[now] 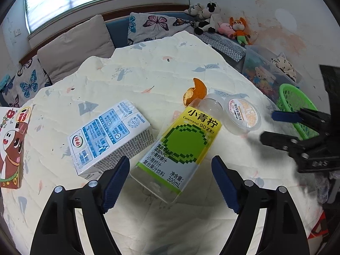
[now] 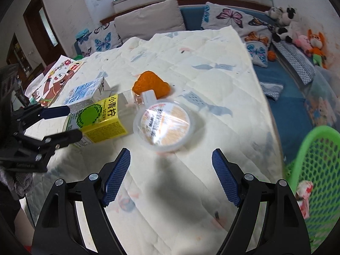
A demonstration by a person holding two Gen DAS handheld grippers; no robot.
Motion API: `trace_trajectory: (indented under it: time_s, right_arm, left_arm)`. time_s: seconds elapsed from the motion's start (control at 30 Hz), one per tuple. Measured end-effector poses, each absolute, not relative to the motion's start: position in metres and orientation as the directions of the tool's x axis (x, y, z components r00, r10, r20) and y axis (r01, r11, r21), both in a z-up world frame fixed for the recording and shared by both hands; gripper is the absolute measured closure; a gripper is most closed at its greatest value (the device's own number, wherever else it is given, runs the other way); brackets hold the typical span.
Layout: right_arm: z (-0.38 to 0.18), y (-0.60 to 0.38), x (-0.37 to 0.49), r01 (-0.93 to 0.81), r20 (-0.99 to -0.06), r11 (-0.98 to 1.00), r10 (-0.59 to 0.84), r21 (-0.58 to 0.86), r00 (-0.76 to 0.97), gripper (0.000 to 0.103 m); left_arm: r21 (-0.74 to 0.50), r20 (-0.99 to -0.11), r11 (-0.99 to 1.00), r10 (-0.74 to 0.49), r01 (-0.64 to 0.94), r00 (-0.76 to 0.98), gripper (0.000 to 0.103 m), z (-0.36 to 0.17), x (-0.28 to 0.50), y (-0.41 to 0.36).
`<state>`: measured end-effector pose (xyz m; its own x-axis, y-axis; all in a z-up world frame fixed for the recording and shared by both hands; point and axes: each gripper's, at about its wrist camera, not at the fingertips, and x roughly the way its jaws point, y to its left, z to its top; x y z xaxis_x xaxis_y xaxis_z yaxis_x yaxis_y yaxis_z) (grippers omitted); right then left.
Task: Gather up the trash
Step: 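Grasp the yellow-green juice bottle with the left tool while the right tool grasps the yogurt cup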
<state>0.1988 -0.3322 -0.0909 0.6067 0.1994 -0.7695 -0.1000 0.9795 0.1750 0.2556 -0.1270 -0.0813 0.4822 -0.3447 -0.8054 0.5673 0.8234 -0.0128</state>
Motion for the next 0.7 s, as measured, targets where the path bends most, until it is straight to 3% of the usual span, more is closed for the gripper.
trace_trajectory:
  time_s: [0.53, 0.7]
  right_arm:
    - [-0.111, -0.325, 0.236, -0.101, -0.784, 0.982, 0.191, 0.162, 0.591, 0.021]
    - [-0.111, -0.321, 0.236, -0.113, -0.783, 0.98, 0.198, 0.163, 0.59, 0.032]
  left_arm:
    - [0.01, -0.81, 0.797, -0.347, 0.604, 0.472, 0.024, -0.089, 0.26, -0.134]
    - [0.027, -0.818, 0.789, -0.336, 0.614, 0.467, 0.024, -0.096, 0.263, -0.138]
